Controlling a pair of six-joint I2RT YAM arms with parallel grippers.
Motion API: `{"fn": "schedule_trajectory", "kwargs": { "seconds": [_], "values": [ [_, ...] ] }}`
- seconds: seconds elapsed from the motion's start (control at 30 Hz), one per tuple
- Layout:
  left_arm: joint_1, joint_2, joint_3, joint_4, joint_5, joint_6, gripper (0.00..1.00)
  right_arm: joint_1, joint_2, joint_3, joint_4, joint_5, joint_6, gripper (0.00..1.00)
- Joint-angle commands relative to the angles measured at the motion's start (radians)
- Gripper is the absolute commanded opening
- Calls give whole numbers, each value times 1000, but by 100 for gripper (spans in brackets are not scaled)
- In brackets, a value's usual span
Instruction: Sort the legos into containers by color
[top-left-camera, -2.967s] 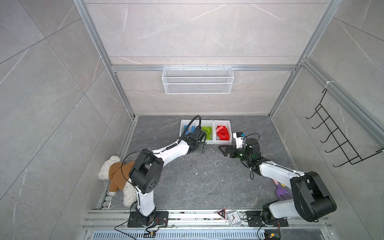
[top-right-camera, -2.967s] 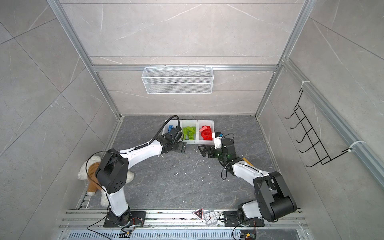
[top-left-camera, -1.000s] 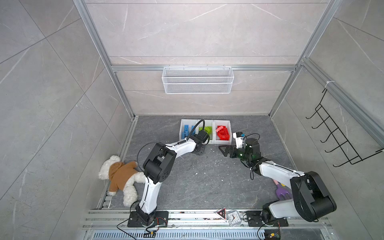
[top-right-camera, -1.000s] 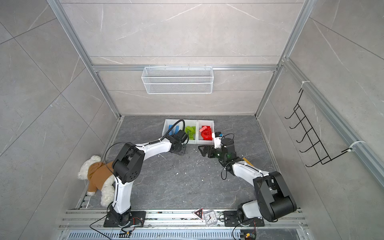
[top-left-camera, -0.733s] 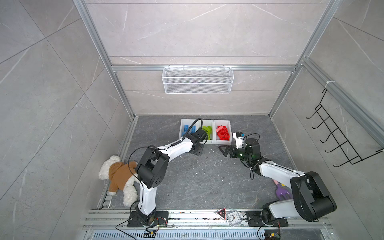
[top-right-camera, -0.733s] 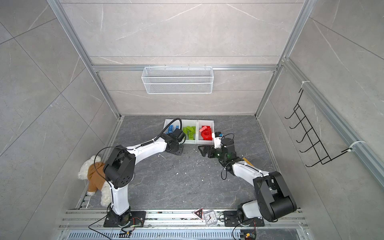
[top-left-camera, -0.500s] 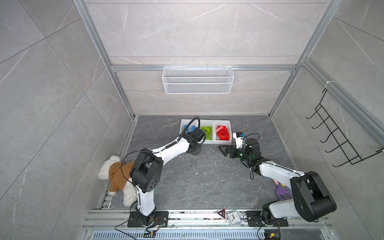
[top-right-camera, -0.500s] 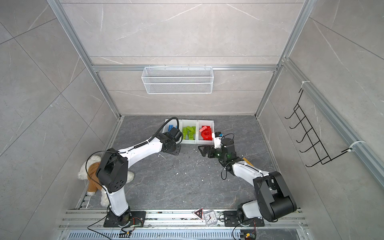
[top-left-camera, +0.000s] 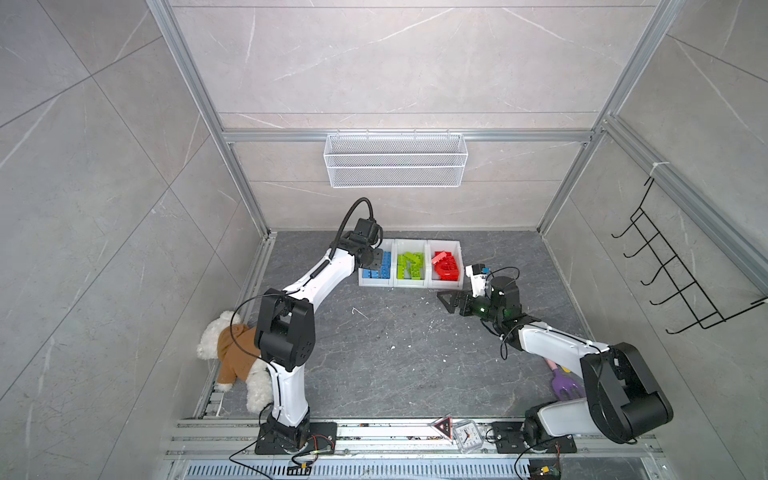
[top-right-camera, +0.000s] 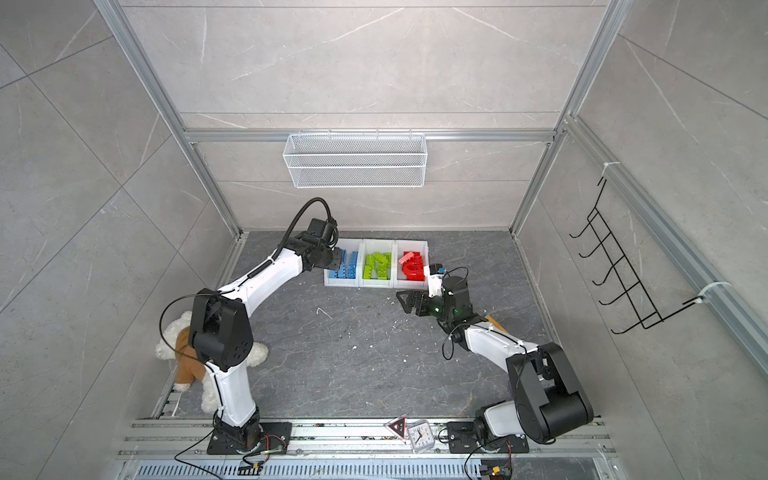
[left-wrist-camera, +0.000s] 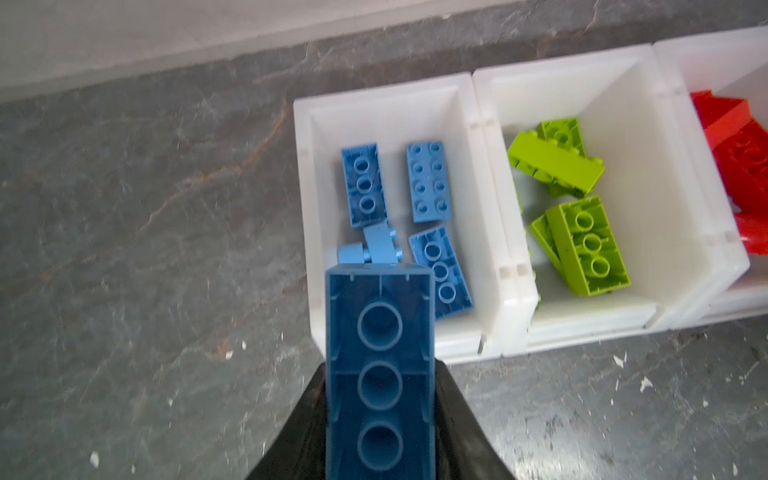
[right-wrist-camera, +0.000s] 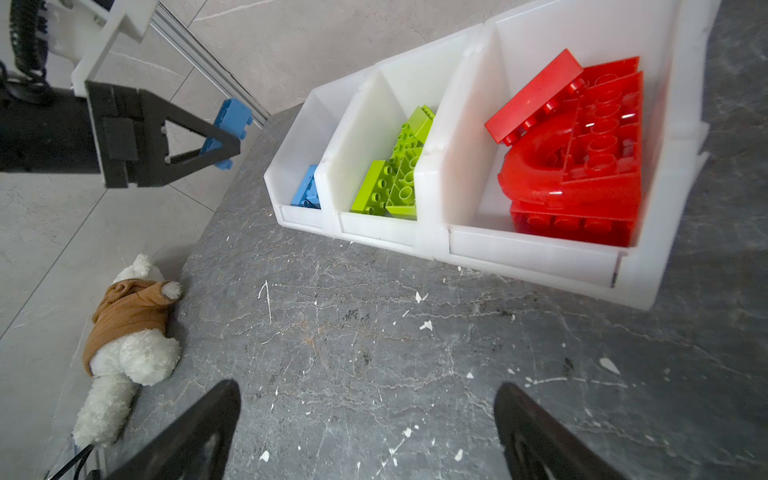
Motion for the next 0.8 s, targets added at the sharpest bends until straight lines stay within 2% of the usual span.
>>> {"fn": "schedule_trajectory", "kwargs": {
  "seconds": [0.0,0.17,0.2,0.27,0.37,0.43,0.5,0.63,0.77],
  "values": [
    [2,69,89,28,51,79,25,-1,-14,27,-21,1,-18,97],
    [6,156,180,15,55,89,29,-1,-19,27,-28,8,-23,97],
    [6,162,185,18,55,89,33,-1,-20,28,-28,9,-24,97],
    [7,172,193,23,41,89,52,-1,-22,27,-29,10,-25,97],
    [7,169,191,32,26,85,72,-1,-26,27,-32,12,-27,97],
    [7,152,174,48,12,84,83,-1,-28,27,-33,15,-27,97],
    [7,126,147,68,-6,80,87,-2,-29,26,-35,17,-29,97],
    [7,10,6,148,-60,70,91,-1,-38,24,-35,21,-30,97],
    [16,-188,-256,280,-158,66,94,-1,-50,17,-36,49,-40,97]
  ]
}}
